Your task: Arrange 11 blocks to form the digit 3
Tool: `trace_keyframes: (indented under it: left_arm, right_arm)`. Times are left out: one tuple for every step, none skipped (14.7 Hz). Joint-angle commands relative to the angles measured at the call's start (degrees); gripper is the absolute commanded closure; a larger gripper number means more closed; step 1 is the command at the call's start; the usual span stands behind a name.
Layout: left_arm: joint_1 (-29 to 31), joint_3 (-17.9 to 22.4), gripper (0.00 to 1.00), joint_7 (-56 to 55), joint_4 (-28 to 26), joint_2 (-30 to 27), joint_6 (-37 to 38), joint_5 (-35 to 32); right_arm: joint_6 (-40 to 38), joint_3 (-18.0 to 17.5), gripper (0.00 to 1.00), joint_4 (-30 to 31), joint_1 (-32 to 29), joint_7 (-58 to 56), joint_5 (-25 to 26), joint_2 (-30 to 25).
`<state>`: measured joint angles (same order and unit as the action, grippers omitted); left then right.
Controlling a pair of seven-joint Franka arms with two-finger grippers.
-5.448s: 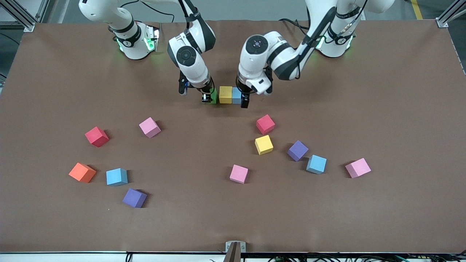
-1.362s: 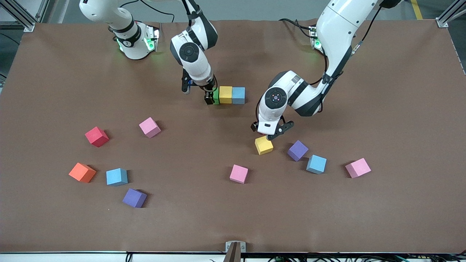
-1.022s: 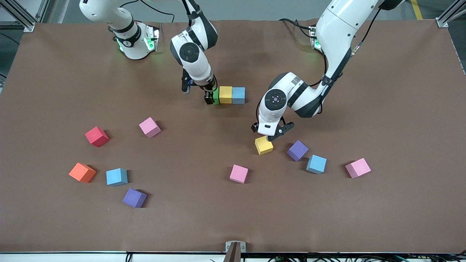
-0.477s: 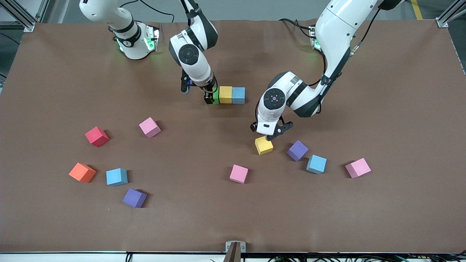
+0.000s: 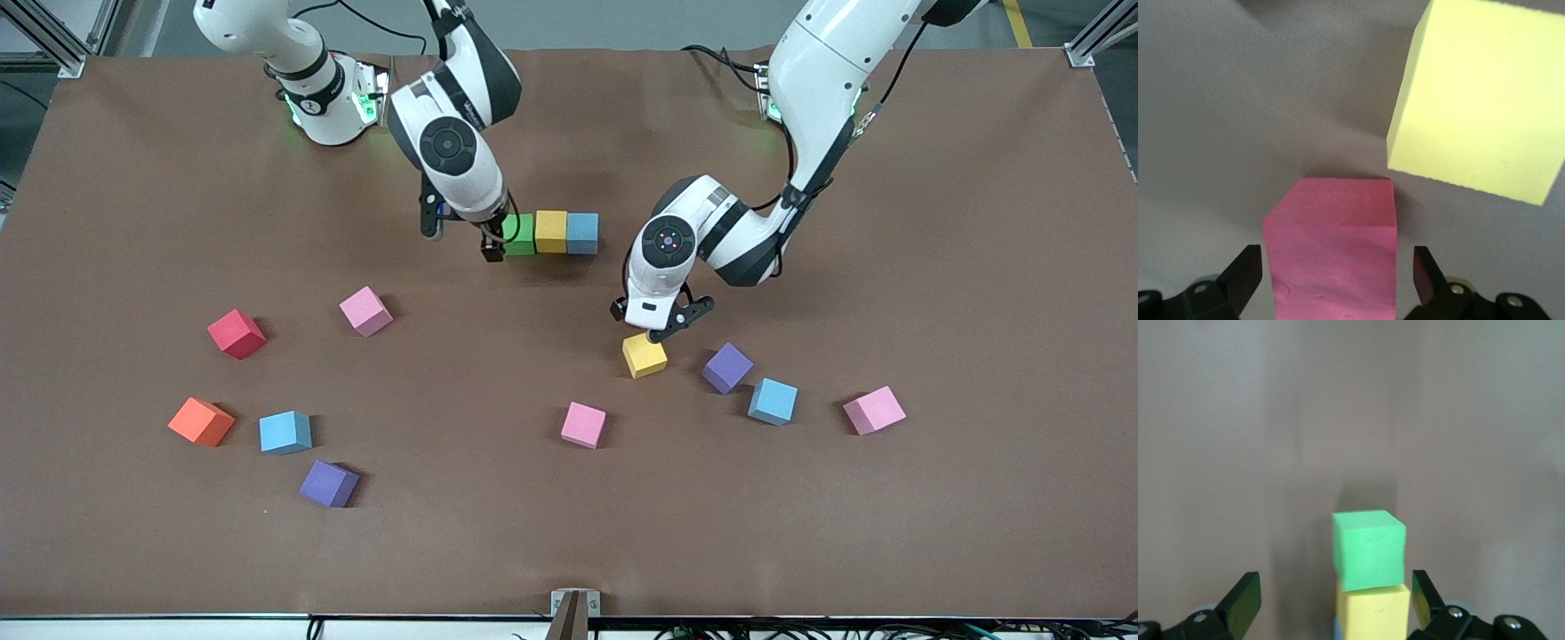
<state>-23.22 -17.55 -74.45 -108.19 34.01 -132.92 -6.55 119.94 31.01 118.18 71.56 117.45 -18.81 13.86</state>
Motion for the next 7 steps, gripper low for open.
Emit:
trace_keyframes:
  left_arm:
    - [-0.16,-0.03,0.01,-0.09,1.23,1.23,-0.14,-1.18]
    - [-0.16,-0.03,0.02,-0.17,1.49,1.32,-0.14,-1.18]
    - [-0.16,-0.03,0.03,-0.17,1.58,1.32,-0.14,-1.18]
    - [-0.16,-0.03,0.04,-0.17,1.58,1.32,-0.14,-1.18]
    - [-0.16,0.06,0.10,-0.09,1.58,1.24,-0.14,-1.18]
    - [-0.16,-0.03,0.27,-0.17,1.58,1.15,-0.14,-1.18]
    - [-0.16,-0.03,0.40,-0.17,1.58,1.06,-0.14,-1.18]
  right_arm:
    - [-5.41,5.19,0.00,-3.47,0.16,-10.44,1.67,-0.67]
    - [-5.68,6.95,0.00,-4.18,0.07,-14.41,1.67,-0.50]
    - [-5.68,8.53,0.00,-5.14,-0.54,-18.36,1.67,-0.24]
    - [-5.77,9.15,0.00,-6.11,-1.93,-22.49,1.67,-0.23]
    - [-5.77,9.16,0.00,-7.16,-4.91,-27.49,1.67,-0.15]
    - [-5.86,9.16,0.00,-8.48,-7.63,-31.98,1.67,0.03]
    - [-5.86,9.16,0.00,-9.62,-9.92,-36.46,1.67,0.38]
